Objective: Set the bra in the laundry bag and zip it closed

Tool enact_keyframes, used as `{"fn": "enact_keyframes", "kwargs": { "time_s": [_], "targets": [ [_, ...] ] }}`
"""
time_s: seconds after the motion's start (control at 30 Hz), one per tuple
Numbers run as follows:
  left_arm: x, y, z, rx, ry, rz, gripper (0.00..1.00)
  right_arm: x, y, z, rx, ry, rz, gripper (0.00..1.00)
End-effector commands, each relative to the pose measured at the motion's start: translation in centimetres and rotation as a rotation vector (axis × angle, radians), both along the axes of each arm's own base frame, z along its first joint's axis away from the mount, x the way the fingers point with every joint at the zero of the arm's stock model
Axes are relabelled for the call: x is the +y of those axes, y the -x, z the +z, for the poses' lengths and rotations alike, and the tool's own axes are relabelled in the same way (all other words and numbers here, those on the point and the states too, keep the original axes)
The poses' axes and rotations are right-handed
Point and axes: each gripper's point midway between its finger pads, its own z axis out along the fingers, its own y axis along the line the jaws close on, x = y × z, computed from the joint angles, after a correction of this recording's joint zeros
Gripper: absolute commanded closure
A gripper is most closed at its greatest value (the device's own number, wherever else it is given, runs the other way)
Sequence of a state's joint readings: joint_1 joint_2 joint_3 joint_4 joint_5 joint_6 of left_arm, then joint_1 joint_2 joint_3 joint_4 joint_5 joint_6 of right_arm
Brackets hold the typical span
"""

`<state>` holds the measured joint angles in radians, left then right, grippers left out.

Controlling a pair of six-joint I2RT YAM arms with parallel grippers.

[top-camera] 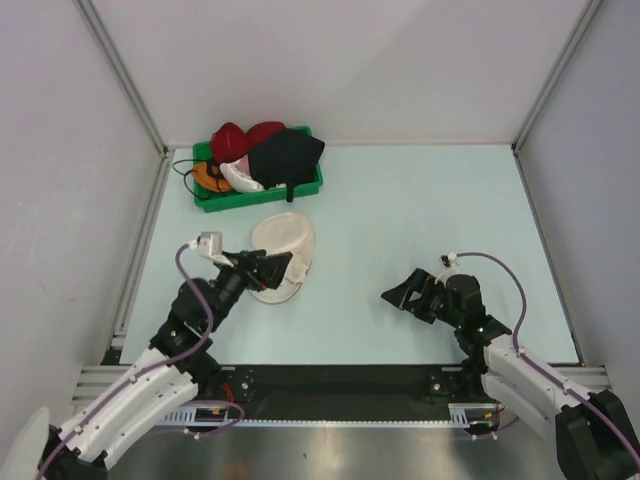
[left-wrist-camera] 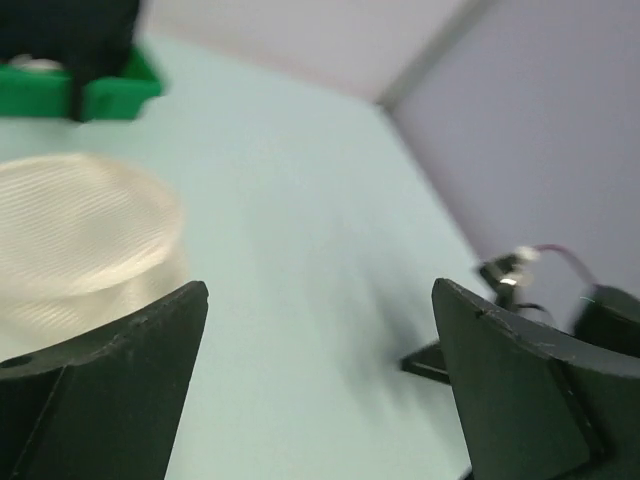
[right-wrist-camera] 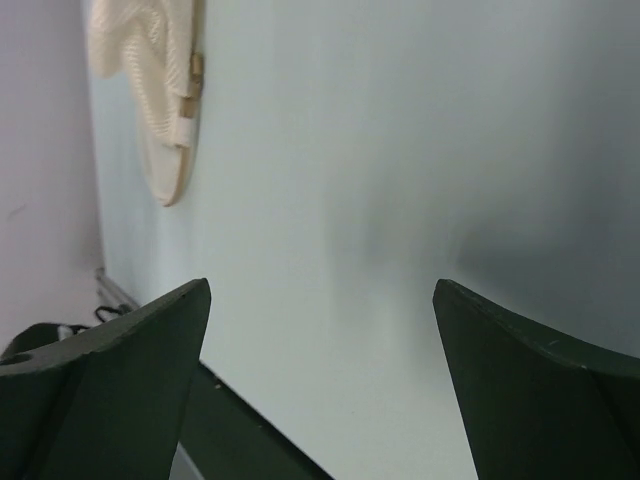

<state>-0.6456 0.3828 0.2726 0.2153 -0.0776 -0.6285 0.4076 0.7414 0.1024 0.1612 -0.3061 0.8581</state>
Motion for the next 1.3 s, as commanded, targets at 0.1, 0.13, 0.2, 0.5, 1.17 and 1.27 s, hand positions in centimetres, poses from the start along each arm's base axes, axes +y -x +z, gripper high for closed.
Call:
{"fn": "enact_keyframes", "kwargs": {
  "time_s": [0.1,0.13,0.2,0.5,1.17,1.27],
  "targets": [
    [4.4,-4.6,-3.4,0.382,-0.332,0.348,0.01,0.1,-4.3,1.2,-0.046,0.218,0.046,0.00],
    [4.2,-5.1,-2.2,0.380,-0.346,0.337,0.01,1.1,-5.7,3.0,-0.091,0.212,0.062,0.00],
    [4.0,-5.4,-3.0,0.458,-0.372,0.286,0.01,2.5,-6.9,1.5,-0.057,0.276,0.101,0.00],
    [6.0,-2.1,-1.8,0.436,-0.224,0.224,0.01,17.7,-14.3,5.0,-0.350,0.589,0.350,0.00],
    [8.9,4.7,2.2,0.427,-0.175,0.235,0.00,29.2,-17.7,-1.6,-0.562,1.062,0.654,0.44],
    [8.7,4.7,1.6,0.447,-0.173,0.229,0.00,27.9,-18.7,2.3,-0.569,1.076,0.538,0.77]
  ]
}}
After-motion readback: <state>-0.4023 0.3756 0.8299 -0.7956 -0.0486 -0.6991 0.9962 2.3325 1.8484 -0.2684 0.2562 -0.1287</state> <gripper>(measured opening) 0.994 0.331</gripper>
